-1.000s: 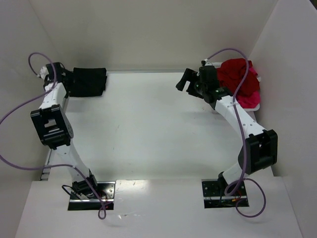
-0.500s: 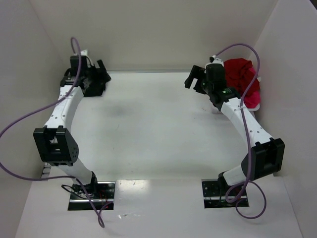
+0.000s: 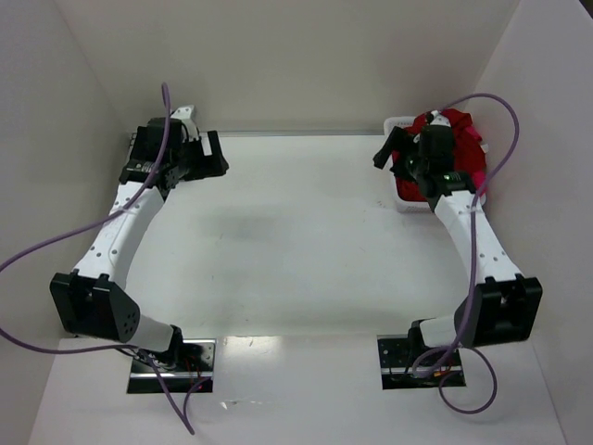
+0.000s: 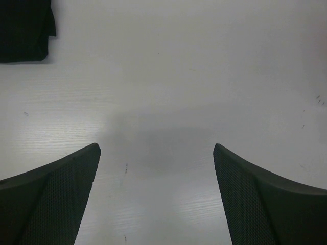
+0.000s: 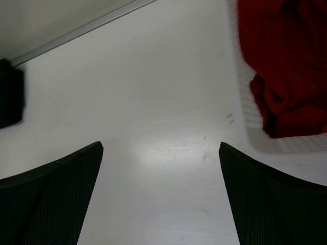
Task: Fold and stack the t-shirts
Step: Put the neatly folded tshirt into the corner of the board with the left arm
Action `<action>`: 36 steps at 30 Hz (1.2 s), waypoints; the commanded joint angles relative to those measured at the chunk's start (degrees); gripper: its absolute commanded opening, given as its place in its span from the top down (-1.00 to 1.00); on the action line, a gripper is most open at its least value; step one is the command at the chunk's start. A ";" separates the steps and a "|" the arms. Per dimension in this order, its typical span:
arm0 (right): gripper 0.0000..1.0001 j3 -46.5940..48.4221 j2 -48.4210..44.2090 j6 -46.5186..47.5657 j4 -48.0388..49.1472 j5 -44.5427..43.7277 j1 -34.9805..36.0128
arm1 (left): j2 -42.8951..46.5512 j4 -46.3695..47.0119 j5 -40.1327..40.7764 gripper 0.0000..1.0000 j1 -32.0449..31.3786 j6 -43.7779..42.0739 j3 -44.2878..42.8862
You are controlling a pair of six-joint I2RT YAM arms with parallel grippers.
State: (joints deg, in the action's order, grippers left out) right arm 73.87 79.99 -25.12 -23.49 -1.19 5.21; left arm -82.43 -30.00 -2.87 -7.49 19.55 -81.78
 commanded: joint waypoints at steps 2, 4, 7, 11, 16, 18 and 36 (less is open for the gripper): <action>-1.00 -4.61 -8.96 0.43 7.05 18.93 0.85 | -2.64 -2.95 -2.74 -0.98 0.19 -6.26 -3.30; -1.00 -5.14 -8.97 0.95 6.53 19.82 0.85 | -3.17 -2.96 -3.37 -0.98 -0.34 -6.28 -3.30; -1.00 -5.75 -10.19 1.48 5.04 17.55 0.85 | -3.17 -2.96 -2.14 -0.98 -0.34 -5.76 -3.30; -1.00 -5.75 -10.73 2.53 3.10 15.43 0.85 | -2.65 -4.36 5.39 -0.98 -0.34 -5.14 -2.77; -1.00 -5.75 -10.73 2.54 2.04 13.23 0.85 | 1.82 -5.68 12.54 -0.98 -0.34 -5.04 0.82; -1.00 -6.27 -11.34 2.54 2.04 12.70 0.85 | 2.45 -5.68 11.06 -0.98 -0.34 -5.05 1.53; -1.00 -7.33 -13.01 2.54 1.42 12.10 0.85 | 7.46 -2.61 4.63 -0.98 -0.34 -1.36 7.33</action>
State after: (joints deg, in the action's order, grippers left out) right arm 67.02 69.12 -23.46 -22.31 12.16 5.96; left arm -76.95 -34.41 3.09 -7.70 16.93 -74.61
